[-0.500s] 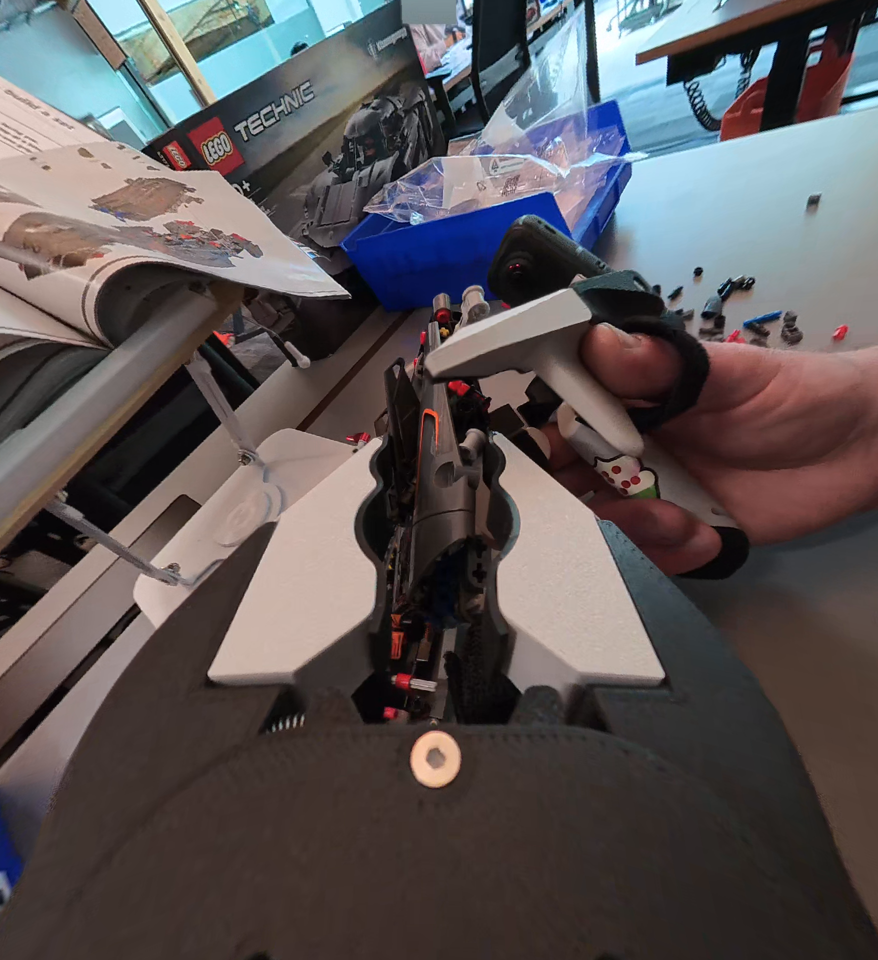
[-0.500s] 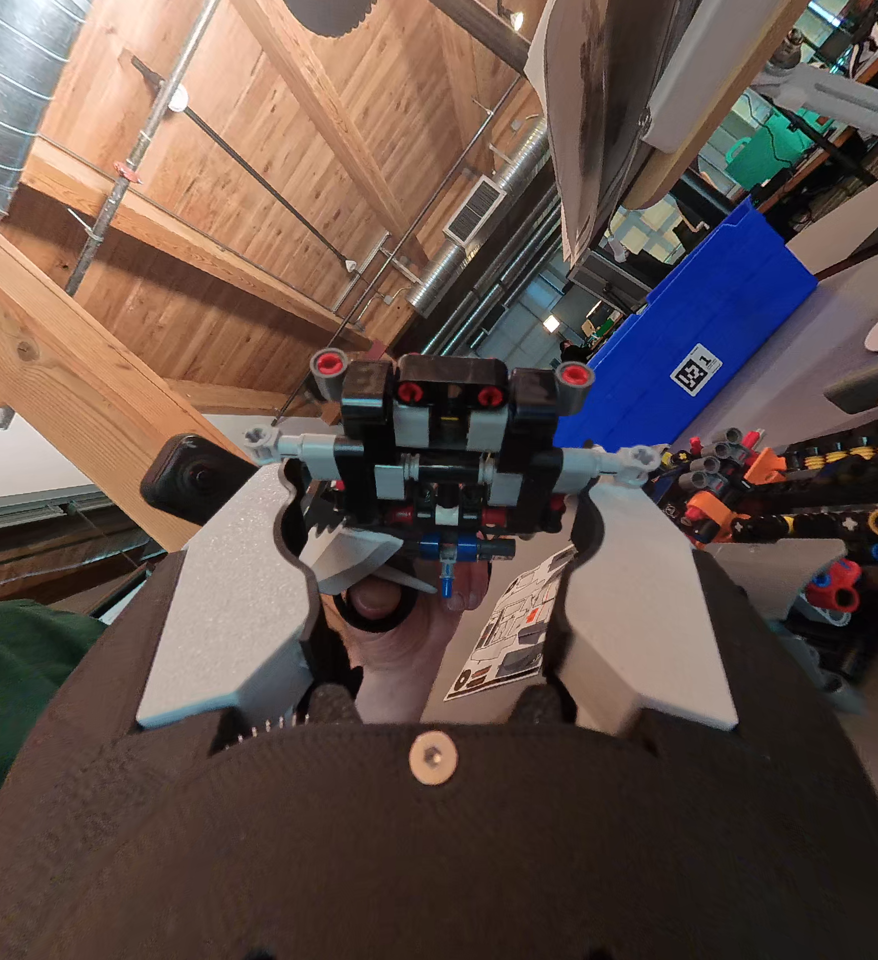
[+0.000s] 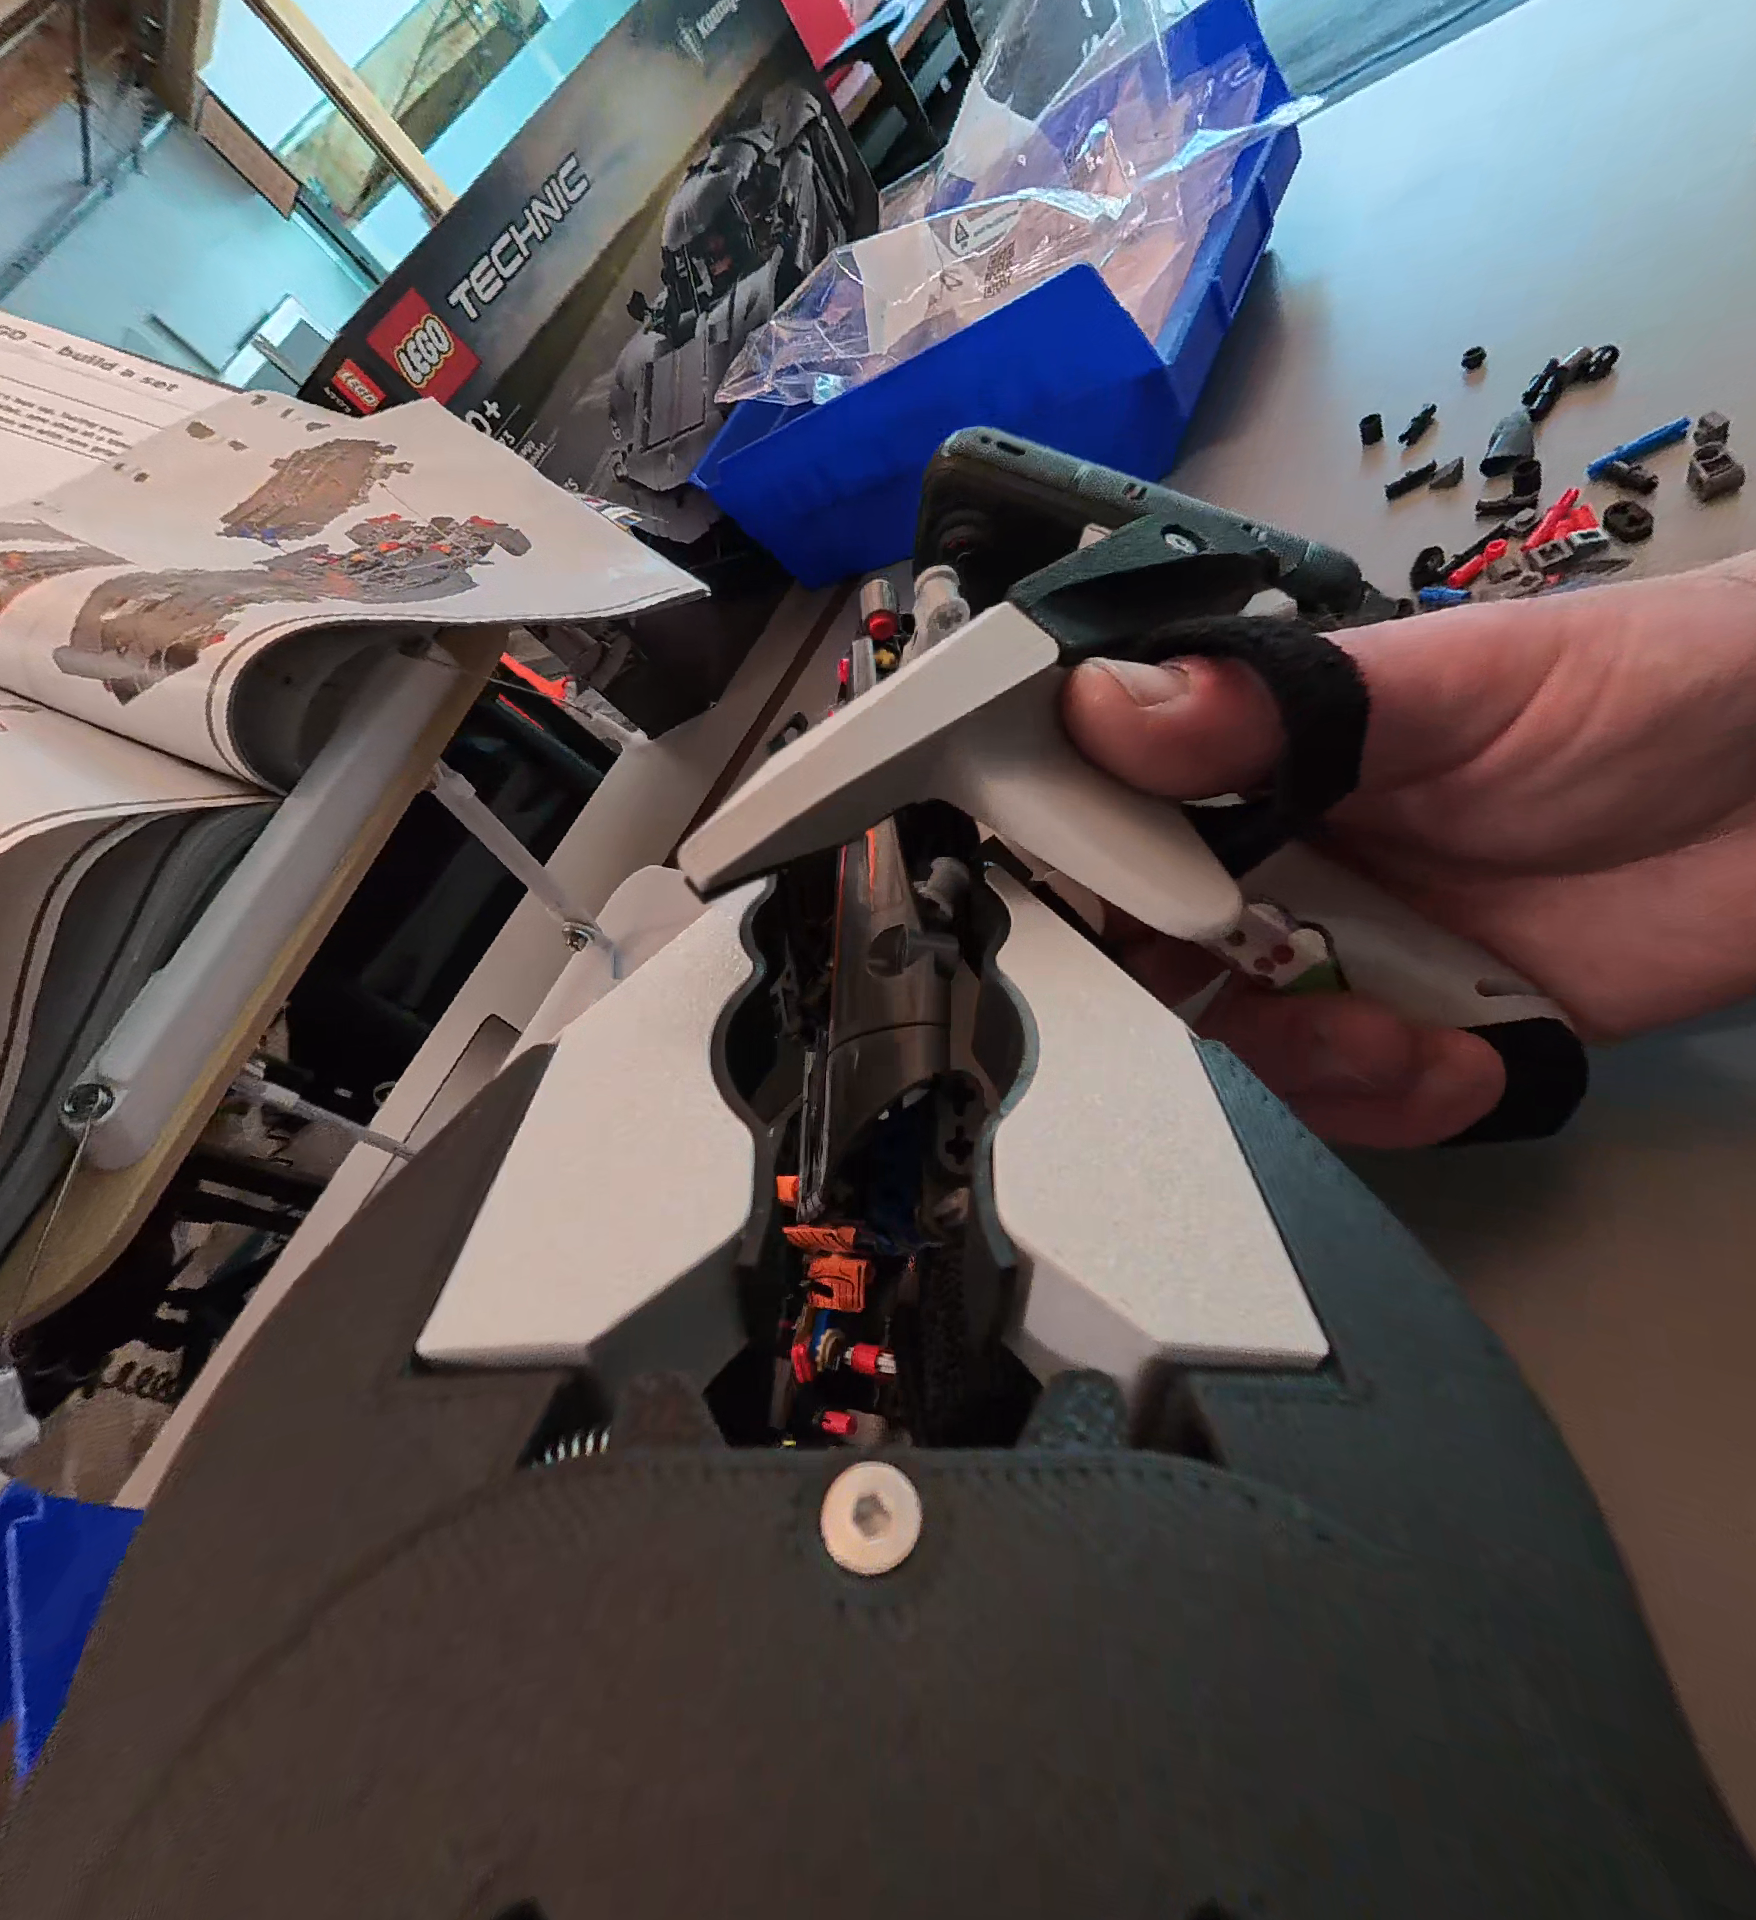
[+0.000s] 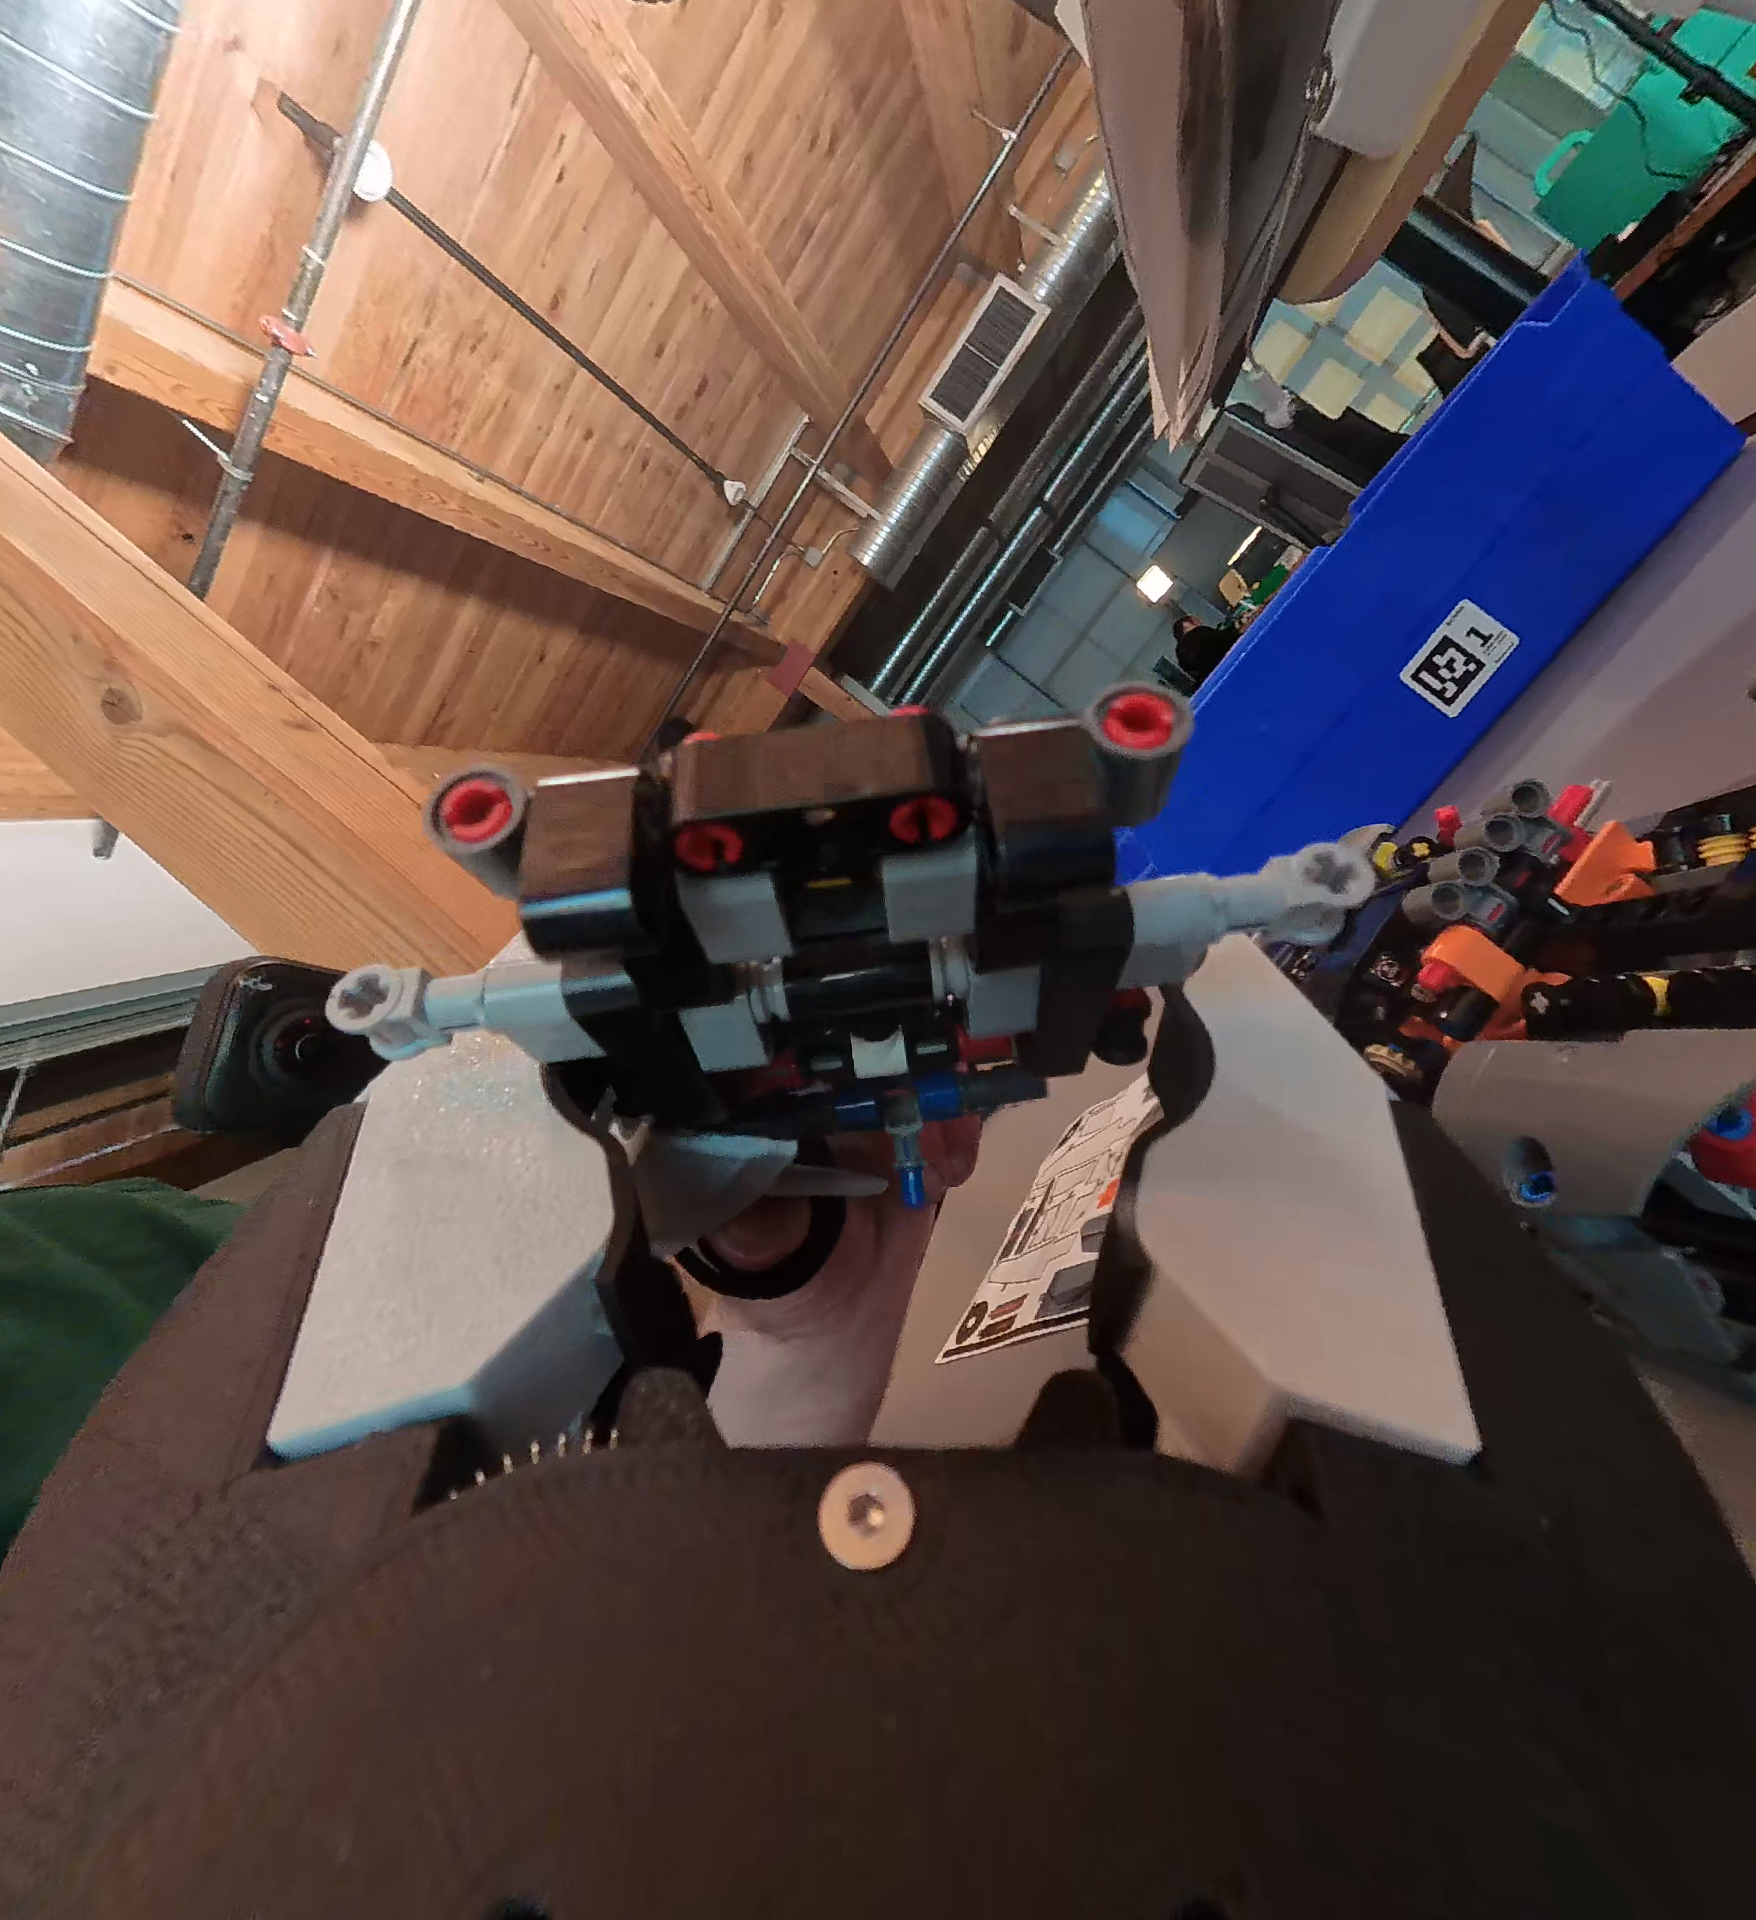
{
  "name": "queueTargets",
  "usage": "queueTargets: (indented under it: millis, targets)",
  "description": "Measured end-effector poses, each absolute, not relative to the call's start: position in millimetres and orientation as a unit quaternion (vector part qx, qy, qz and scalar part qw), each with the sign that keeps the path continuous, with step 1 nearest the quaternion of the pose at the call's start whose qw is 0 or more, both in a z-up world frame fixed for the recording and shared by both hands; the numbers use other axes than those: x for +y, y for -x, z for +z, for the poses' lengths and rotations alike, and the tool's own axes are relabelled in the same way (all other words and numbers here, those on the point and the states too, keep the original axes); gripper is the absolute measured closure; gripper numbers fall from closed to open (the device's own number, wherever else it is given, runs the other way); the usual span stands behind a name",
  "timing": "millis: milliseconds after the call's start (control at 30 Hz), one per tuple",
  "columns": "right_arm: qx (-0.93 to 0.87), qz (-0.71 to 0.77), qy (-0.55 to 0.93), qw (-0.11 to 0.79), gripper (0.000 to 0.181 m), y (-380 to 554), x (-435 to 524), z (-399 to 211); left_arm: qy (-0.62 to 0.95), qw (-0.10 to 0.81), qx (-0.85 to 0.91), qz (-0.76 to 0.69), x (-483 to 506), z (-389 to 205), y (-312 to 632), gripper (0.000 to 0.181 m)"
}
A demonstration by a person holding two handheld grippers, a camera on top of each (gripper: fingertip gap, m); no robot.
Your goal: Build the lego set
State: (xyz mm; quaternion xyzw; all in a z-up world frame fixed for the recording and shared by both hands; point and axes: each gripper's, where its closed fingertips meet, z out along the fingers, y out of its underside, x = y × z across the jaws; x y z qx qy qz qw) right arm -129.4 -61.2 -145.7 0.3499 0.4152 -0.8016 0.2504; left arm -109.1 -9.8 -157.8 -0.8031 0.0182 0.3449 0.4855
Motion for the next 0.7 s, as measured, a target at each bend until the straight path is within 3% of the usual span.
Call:
queueTargets:
  millis: [300, 700]
  targets:
    - [0.402, -0.807, -0.332, 0.275, 0.070, 124.7, -61.5, -140.5, 0.807, 0.459, 0.041, 0.370, -7.0, -160.3, 108.4, 0.149]
    - [0.415, -0.803, -0.328, 0.275, 0.077, 123.1, -62.9, -143.5, 0.803, 0.458, 0.049, 0.379, -7.0, -161.0, 107.5, 0.149]
